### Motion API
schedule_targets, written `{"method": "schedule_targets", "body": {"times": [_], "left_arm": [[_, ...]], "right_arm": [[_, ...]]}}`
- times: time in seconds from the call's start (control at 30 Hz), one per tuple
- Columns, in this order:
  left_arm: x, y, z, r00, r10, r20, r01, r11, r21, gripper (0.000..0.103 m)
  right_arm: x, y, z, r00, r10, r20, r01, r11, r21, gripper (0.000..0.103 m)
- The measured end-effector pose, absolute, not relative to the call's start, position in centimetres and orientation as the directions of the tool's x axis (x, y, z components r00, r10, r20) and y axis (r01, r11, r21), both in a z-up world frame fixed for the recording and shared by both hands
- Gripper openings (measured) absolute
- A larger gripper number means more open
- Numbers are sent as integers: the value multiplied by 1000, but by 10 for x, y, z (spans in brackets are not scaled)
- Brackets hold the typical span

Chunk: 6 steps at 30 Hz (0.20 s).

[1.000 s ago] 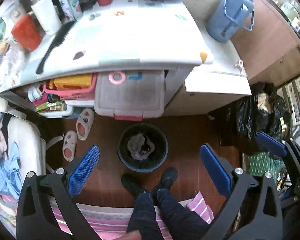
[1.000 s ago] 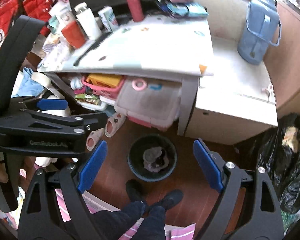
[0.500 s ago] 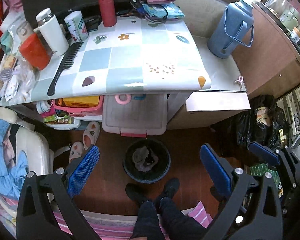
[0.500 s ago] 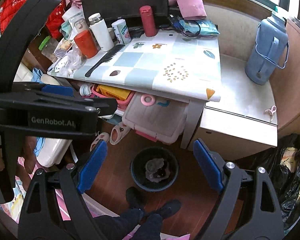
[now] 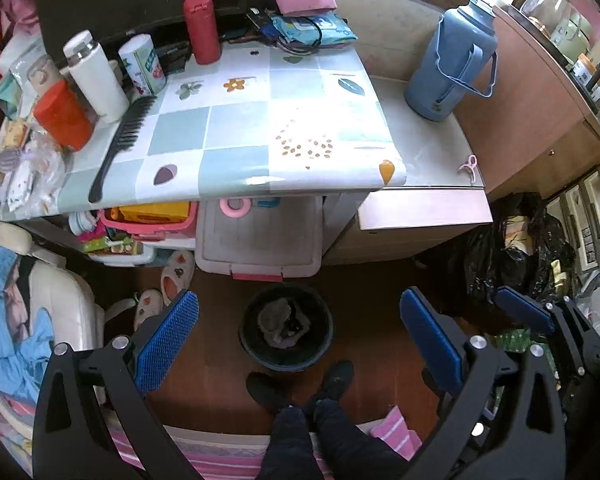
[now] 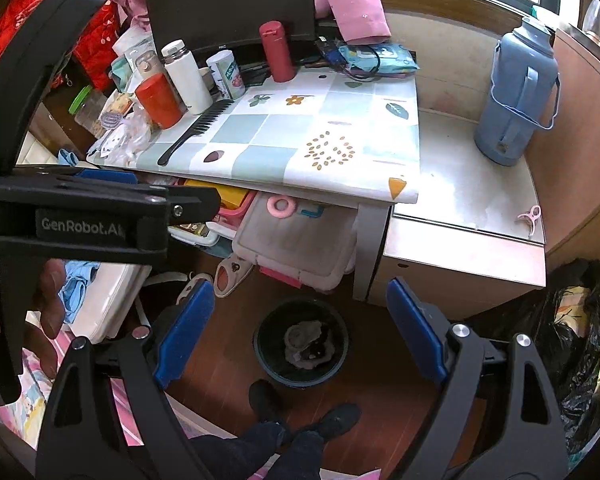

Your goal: Collect trash

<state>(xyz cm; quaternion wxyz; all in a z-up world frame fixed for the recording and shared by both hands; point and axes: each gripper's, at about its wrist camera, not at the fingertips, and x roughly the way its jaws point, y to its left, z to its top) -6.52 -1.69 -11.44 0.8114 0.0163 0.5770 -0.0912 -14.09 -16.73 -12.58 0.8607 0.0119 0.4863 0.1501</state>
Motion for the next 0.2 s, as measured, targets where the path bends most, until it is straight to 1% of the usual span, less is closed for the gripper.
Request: {"method": "schedule_targets", "body": {"times": [0.2], "left_arm": [[-72, -17, -115, 317, -115, -942, 152, 986, -69, 98]], "right_arm": [[-144, -170, -127, 480, 271, -834, -245, 955, 169, 87]]}}
